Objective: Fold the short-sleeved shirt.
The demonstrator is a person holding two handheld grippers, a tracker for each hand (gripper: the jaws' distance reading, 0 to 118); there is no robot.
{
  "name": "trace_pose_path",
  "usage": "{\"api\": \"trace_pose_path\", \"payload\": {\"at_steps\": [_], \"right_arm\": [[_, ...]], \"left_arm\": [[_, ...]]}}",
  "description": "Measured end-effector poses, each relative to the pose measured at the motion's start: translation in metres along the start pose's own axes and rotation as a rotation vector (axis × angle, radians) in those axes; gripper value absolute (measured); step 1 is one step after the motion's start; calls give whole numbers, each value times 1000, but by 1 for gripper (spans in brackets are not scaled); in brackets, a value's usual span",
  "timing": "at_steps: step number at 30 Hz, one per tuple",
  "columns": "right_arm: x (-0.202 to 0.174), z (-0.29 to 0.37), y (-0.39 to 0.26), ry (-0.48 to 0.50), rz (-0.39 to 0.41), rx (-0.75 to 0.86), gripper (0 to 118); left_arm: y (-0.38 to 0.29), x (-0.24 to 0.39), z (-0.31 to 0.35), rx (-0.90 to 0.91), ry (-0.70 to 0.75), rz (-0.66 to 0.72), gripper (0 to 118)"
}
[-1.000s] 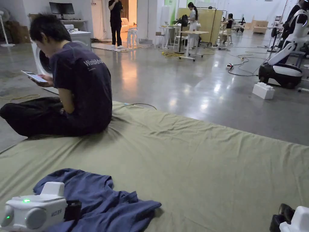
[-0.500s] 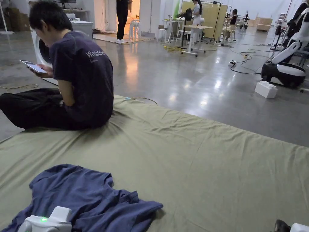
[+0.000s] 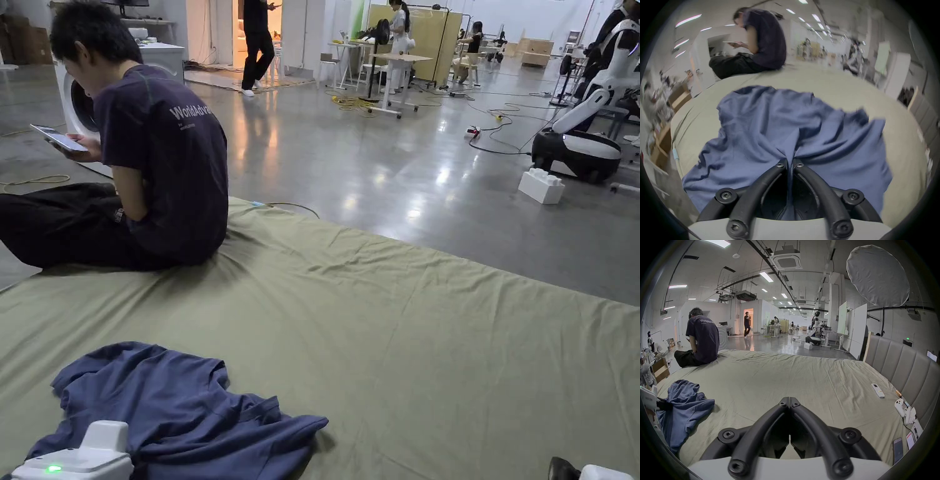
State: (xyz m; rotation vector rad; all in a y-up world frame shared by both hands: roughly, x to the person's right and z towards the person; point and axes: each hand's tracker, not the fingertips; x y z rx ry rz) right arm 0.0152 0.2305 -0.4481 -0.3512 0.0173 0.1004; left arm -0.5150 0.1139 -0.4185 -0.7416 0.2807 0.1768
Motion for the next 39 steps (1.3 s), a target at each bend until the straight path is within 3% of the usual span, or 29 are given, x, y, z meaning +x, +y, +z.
{"api": "trace_pose_path", "payload": {"at_steps": [2,13,22,29,39], "right_arm": [[2,2,2,-1,-1,2,1],[38,24,14,-46,-36,58,1],[87,47,13,-121,-99,84,1],[128,68,11,-187,-127,101,1],[175,93,1,-273,-175,104,1]], "left_arm": [[14,2,12,39,-30,67,6],[120,78,98,370,-129,-128,5],[179,180,152,475,-265,-278,5],[182,277,174,494,-404,-373,5],[116,441,184,384,-664,-485,5]]}}
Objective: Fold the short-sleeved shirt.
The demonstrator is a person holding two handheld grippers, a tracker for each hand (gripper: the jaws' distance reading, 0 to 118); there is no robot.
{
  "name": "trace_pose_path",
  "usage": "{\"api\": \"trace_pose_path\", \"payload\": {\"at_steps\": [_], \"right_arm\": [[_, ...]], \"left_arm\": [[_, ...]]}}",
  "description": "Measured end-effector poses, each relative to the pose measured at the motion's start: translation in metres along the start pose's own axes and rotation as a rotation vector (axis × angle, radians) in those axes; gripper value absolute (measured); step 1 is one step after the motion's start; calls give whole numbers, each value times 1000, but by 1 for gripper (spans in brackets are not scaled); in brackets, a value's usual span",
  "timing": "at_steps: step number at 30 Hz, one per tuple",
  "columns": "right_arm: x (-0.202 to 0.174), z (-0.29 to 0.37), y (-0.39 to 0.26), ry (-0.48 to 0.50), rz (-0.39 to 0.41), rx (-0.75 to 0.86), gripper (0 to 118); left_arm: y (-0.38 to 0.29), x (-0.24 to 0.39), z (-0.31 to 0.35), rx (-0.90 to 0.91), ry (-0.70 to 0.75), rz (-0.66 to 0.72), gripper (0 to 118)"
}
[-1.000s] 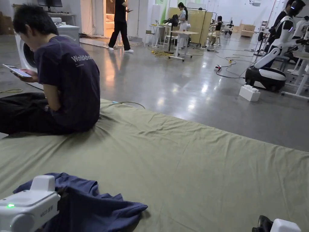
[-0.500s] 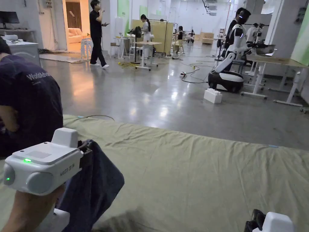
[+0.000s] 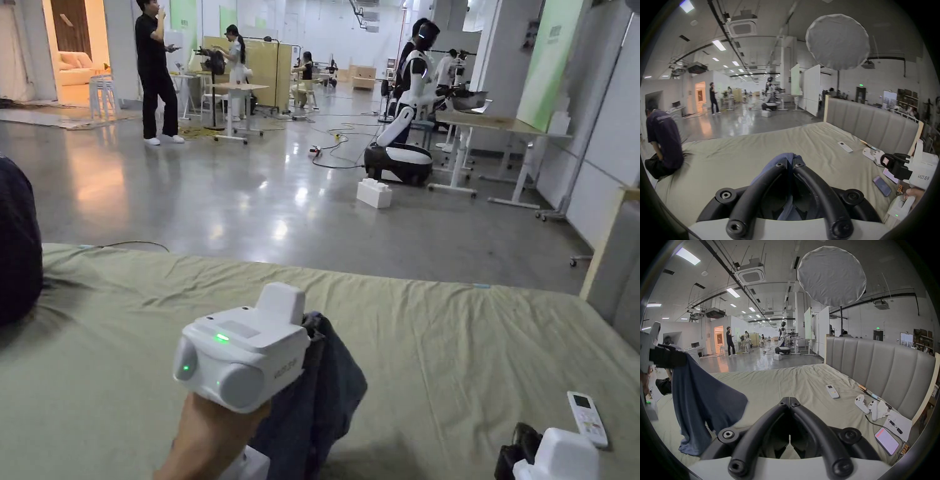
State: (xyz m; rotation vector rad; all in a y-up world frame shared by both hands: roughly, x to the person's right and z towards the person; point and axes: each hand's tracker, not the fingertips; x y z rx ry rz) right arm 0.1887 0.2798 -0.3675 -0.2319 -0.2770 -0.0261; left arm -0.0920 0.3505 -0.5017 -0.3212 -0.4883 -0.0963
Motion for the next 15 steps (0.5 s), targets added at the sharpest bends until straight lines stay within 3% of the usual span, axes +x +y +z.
{"api": "trace_pose_path", "payload": {"at_steps": [5,12,13,15], "right_arm": [[18,4,-5,-31,-6,-12,1],[32,7,-13,-57,-1,-35,1],[33,6,-13,-58,-1,-39,1],[33,6,-14,-58,0,-45,1]], "left_arm": [[-31,66,-32,-83,-111,-10,5],[-85,113,-48,-167,-190,37,9],[-89,116,-47,-168,-194,36,19],[-95,123,-44,-186,-188,15,60]]}}
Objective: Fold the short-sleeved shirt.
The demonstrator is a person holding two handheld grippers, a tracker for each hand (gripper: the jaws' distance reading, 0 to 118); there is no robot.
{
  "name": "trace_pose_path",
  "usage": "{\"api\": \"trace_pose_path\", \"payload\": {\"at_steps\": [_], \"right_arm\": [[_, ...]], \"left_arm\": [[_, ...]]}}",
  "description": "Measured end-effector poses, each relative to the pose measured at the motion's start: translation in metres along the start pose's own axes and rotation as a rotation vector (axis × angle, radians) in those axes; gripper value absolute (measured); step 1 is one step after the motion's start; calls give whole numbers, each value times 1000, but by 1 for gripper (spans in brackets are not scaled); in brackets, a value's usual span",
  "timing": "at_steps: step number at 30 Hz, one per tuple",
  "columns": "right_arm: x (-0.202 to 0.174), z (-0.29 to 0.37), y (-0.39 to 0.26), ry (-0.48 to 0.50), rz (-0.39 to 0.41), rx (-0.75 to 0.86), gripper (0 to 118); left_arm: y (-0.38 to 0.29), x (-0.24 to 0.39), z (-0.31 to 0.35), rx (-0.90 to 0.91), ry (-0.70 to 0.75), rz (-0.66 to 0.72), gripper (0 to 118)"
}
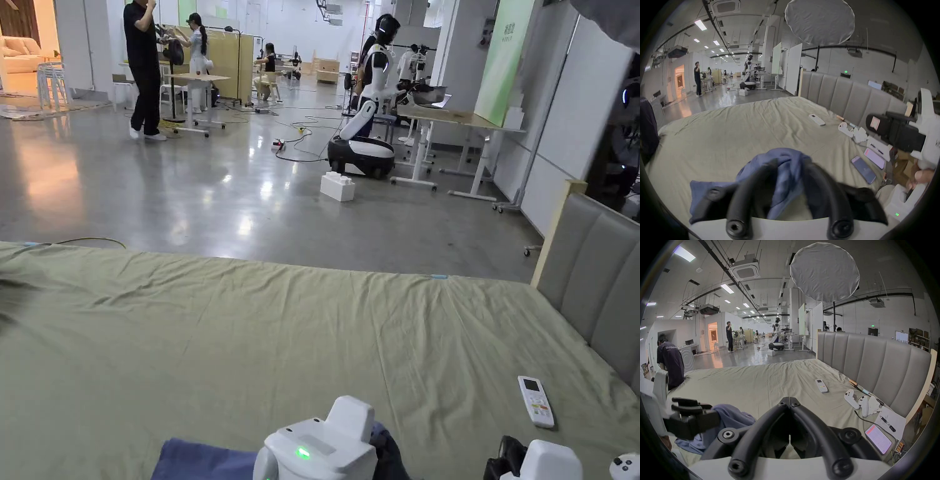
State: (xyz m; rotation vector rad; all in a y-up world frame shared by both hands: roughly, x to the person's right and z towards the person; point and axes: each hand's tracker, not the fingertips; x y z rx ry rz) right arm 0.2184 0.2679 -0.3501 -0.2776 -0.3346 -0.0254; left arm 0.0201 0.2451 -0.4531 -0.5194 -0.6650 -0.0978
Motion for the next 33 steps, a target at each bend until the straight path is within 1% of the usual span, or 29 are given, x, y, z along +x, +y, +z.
{"api": "trace_pose_path", "payload": {"at_steps": [1,2,4,6,9,12,13,15,16,18,19,21,23,25,27,30,33], "right_arm": [[0,0,0,-1,2,-2,1],[0,-1,0,-1,5,-3,1],[-2,-1,2,8,7,-1,1],[-5,-1,6,16,13,6,1],[-12,-3,11,36,25,18,1],[-21,-5,18,58,38,35,1],[-24,-5,20,64,44,41,1],[-31,-5,25,73,54,60,1],[-35,-5,27,76,64,70,1],[-40,-5,31,79,68,92,1],[-42,-5,32,80,70,106,1],[-46,-6,35,78,69,127,1],[-50,-6,37,81,74,140,1],[-52,-6,39,91,75,156,1],[-56,-6,40,90,96,176,1],[-59,-6,42,101,102,189,1],[-63,-7,42,107,110,196,1]], "left_arm": [[-2,2,2,-26,36,-27,69],[-3,2,6,-30,63,-47,70],[-5,-5,20,27,78,-35,71],[-2,-20,37,89,63,30,75],[5,-49,65,192,65,125,78],[10,-79,91,277,135,191,78],[11,-91,101,283,168,208,78],[12,-109,114,256,287,211,76],[11,-117,119,243,341,199,74],[6,-133,132,243,447,181,63],[2,-138,136,254,476,187,55],[-3,-150,147,262,527,212,37],[-7,-158,154,270,538,222,9],[-12,-160,162,297,567,218,5],[-16,-160,170,304,587,198,2],[-20,-165,173,251,554,185,1],[-26,-169,173,252,569,193,1]]}}
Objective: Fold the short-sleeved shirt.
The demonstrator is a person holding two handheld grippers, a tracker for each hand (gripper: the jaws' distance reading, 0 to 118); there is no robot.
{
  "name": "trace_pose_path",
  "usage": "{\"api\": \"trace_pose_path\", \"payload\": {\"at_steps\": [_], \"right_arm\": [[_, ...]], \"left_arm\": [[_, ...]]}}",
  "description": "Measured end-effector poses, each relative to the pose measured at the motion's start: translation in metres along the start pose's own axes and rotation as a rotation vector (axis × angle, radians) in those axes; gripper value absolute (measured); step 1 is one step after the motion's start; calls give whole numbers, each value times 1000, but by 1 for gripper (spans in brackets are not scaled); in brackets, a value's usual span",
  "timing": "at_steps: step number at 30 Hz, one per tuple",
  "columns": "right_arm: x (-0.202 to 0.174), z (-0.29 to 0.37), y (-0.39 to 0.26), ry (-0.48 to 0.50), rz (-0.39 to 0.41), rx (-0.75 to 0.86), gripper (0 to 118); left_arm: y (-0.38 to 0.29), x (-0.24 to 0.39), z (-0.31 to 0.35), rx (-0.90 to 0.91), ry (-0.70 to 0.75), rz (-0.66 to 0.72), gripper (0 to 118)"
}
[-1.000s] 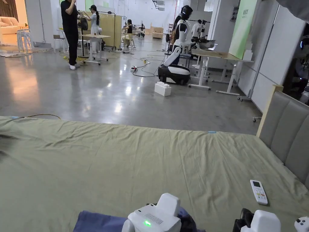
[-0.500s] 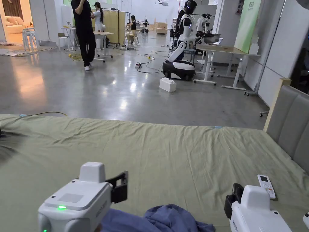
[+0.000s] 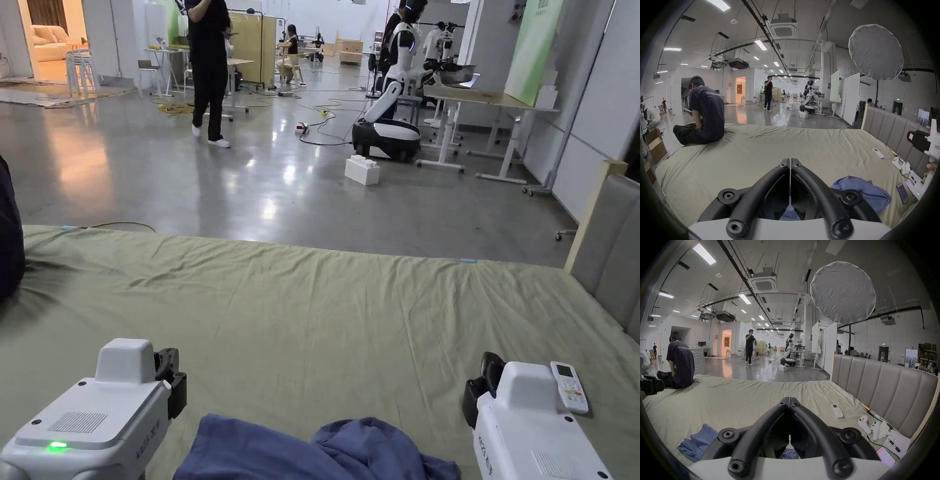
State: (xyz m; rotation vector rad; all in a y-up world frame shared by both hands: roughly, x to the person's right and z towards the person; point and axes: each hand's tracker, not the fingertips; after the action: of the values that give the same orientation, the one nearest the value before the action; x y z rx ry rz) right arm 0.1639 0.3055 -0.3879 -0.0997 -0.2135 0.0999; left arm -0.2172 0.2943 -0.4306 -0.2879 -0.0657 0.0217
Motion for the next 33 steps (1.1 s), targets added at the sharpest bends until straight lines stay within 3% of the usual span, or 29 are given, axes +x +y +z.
{"api": "trace_pose_path", "payload": {"at_steps": [7,16,20,23,31,33], "right_arm": [[-6,-4,-5,22,12,-22,1],[1,-16,-32,21,31,-91,1],[11,-25,-47,4,27,-137,1],[17,-32,-57,-10,35,-166,1],[30,-47,-79,-37,43,-238,1],[33,-49,-83,-43,36,-254,1]], "left_arm": [[-12,-13,-26,-131,-28,52,1],[-47,-20,-138,-429,-85,49,3],[-63,-16,-184,-535,-90,32,50],[-79,-15,-214,-622,-103,24,73],[-127,-3,-261,-734,-72,-72,71],[-132,7,-259,-702,-55,-134,56]]}}
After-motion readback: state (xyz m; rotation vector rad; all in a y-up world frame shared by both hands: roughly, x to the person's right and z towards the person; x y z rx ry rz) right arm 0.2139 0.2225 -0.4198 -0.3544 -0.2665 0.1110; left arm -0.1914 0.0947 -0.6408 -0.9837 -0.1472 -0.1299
